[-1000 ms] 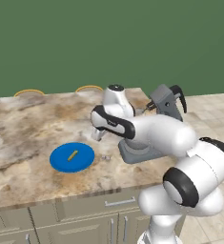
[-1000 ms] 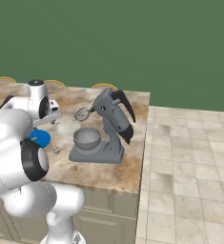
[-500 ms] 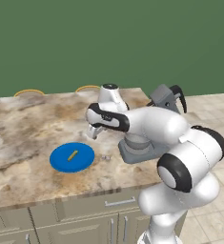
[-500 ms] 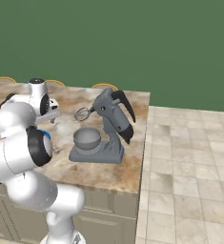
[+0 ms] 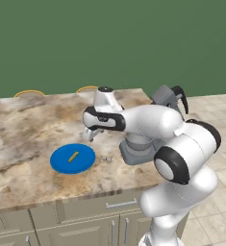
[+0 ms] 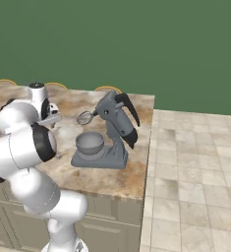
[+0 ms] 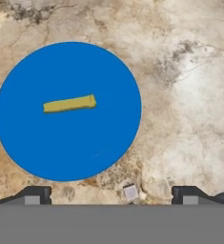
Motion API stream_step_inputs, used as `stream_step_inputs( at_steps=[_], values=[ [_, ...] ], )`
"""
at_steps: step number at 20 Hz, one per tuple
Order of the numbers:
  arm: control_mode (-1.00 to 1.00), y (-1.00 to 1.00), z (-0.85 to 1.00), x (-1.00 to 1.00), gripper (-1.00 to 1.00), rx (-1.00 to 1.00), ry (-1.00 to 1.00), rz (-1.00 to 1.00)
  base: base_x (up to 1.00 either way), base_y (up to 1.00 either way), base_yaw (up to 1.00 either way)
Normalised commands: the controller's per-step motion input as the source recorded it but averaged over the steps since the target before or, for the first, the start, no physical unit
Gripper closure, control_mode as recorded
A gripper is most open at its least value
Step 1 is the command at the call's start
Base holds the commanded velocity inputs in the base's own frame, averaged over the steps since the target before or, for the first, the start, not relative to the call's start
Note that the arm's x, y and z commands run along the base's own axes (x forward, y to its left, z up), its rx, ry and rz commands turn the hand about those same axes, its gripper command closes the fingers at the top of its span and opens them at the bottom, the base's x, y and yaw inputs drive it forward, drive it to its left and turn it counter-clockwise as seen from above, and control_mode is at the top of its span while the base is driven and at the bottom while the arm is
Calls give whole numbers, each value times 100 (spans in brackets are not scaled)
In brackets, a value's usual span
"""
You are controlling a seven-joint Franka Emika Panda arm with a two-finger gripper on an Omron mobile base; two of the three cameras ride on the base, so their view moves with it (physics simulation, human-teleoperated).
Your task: Add butter and sugar cubes to the stand mixer bowl and then turn on the stand mixer to begin making frosting.
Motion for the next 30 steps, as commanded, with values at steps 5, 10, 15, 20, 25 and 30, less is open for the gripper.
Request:
stream_step_inputs(
  at_steps=[5,10,15,20,25,30],
  values=[
    [-100,0,-18,4,-100,0,0,0,0,0,0],
    [-100,0,-23,0,-100,0,0,0,0,0,0],
    [-100,0,-27,0,-100,0,0,0,0,0,0],
    [-100,0,-31,0,-100,0,0,0,0,0,0],
    [-100,0,-22,0,-100,0,0,0,0,0,0],
    [-100,0,-17,0,-100,0,0,0,0,0,0]
  ],
)
